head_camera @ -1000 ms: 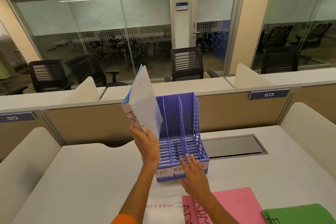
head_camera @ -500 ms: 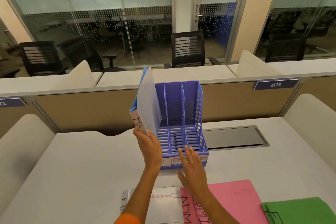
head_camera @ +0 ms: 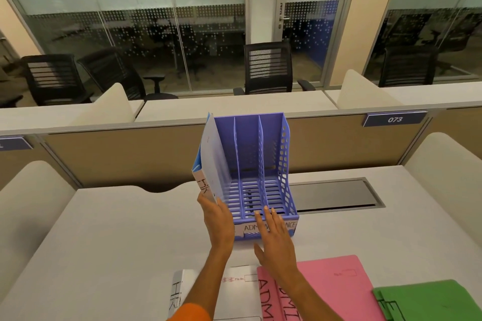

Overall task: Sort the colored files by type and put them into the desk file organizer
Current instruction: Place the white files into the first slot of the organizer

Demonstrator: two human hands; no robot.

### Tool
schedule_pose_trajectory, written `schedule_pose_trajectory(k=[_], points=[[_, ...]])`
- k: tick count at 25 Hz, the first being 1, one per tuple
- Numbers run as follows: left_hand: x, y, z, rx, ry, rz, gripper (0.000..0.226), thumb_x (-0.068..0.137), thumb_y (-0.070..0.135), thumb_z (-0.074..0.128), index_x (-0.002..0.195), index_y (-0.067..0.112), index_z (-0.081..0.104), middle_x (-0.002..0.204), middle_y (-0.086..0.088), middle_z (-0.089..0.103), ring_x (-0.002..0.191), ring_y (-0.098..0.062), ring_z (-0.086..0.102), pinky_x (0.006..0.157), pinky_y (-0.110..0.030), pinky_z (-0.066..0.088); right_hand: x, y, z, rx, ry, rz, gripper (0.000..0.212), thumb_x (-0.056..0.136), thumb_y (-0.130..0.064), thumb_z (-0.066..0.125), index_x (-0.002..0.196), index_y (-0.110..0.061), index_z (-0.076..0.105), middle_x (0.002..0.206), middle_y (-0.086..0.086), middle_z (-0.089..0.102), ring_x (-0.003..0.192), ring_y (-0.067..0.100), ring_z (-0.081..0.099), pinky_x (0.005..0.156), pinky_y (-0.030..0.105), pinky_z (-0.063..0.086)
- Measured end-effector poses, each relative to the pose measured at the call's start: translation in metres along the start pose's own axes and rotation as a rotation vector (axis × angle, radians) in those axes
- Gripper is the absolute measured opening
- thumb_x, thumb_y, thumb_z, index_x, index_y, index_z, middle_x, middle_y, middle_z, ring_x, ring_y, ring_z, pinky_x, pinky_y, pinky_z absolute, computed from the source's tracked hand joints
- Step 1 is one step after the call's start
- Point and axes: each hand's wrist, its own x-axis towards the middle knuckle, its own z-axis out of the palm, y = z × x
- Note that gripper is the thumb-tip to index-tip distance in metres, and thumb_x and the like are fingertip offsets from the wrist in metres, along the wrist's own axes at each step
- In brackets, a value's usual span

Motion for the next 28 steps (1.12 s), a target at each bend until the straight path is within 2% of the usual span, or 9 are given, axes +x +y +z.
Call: schedule_pose_trajectory(k=[4,7,9,11,13,15,17,22,28], points=[[0.002,-0.010,-0.005,0.017,-0.001,-0.002,0.052,0.095,0.027,0.057,0.137,0.020,0.027,0.140,-0.006,0.046,0.103,-0.013,0.057,0.071,-0.027,0.057,-0.002,0.001,0.000,0.003,-0.006,-0.023,0.106,0.051,-0.047,0.087,0.142,-0.023,0.038,0.145,0.008,0.045,0.132,0.031,0.043,0.097,0.041,0.043],[-0.002,-0.024,-0.016,0.132,-0.034,-0.031,0.061,0.087,0.043,0.062,0.135,0.027,0.027,0.137,-0.006,0.049,0.109,-0.022,0.061,0.077,-0.040,0.062,-0.002,-0.001,-0.004,-0.008,-0.038,-0.041,0.110,0.050,-0.054,0.085,0.142,-0.021,0.036,0.145,0.010,0.045,0.131,0.032,0.045,0.098,0.042,0.041],[-0.006,-0.030,-0.024,0.275,-0.053,-0.010,0.069,0.083,0.052,0.062,0.136,0.024,0.028,0.138,-0.008,0.049,0.115,-0.028,0.060,0.085,-0.044,0.060,-0.002,-0.005,-0.010,0.000,-0.043,-0.036,0.110,0.047,-0.057,0.085,0.139,-0.019,0.039,0.142,0.010,0.048,0.128,0.032,0.048,0.097,0.043,0.042],[-0.012,-0.033,-0.032,0.409,-0.072,0.027,0.074,0.084,0.056,0.059,0.141,0.019,0.029,0.145,-0.009,0.046,0.126,-0.029,0.053,0.102,-0.047,0.049,-0.008,-0.014,-0.021,0.032,-0.030,-0.032,0.105,0.049,-0.058,0.082,0.138,-0.018,0.042,0.140,0.009,0.051,0.125,0.031,0.051,0.096,0.044,0.043],[-0.020,-0.032,-0.042,0.529,-0.126,0.015,0.079,0.087,0.059,0.053,0.148,0.016,0.026,0.157,-0.008,0.032,0.141,-0.028,0.037,0.117,-0.048,0.027,-0.016,-0.024,-0.034,0.043,-0.023,-0.036,0.101,0.051,-0.060,0.078,0.136,-0.019,0.044,0.138,0.008,0.054,0.123,0.030,0.053,0.097,0.044,0.043],[-0.028,-0.031,-0.052,0.650,-0.196,0.001,0.080,0.091,0.061,0.043,0.153,0.018,0.017,0.163,-0.005,0.018,0.150,-0.026,0.020,0.122,-0.047,0.012,-0.026,-0.033,-0.045,0.045,-0.001,-0.039,0.097,0.055,-0.062,0.074,0.136,-0.018,0.043,0.138,0.007,0.054,0.123,0.029,0.053,0.108,0.043,0.034],[-0.038,-0.029,-0.063,0.755,-0.255,0.043,0.078,0.093,0.063,0.035,0.154,0.020,0.012,0.165,-0.002,0.009,0.152,-0.024,0.009,0.122,-0.046,0.005,-0.037,-0.039,-0.053,0.044,0.018,-0.036,0.093,0.061,-0.063,0.067,0.137,-0.018,0.040,0.138,0.007,0.053,0.125,0.029,0.051,0.114,0.041,0.024],[-0.074,-0.029,-0.094,0.791,-0.347,0.139,0.073,0.095,0.062,0.028,0.155,0.025,0.010,0.165,0.001,0.004,0.153,-0.021,0.004,0.122,-0.045,0.002,-0.071,-0.049,-0.059,0.013,-0.005,-0.062,0.083,0.077,-0.064,0.052,0.142,-0.015,0.037,0.146,0.009,0.044,0.134,0.030,0.041,0.109,0.046,0.030],[-0.119,-0.062,-0.135,0.835,-0.376,0.066,0.069,0.097,0.060,0.029,0.154,0.024,0.016,0.165,0.002,0.011,0.152,-0.021,0.013,0.123,-0.041,0.012,-0.113,-0.064,-0.049,0.017,-0.097,-0.056,0.081,0.083,-0.060,0.052,0.146,-0.013,0.032,0.152,0.010,0.032,0.140,0.030,0.028,0.112,0.043,0.022]])
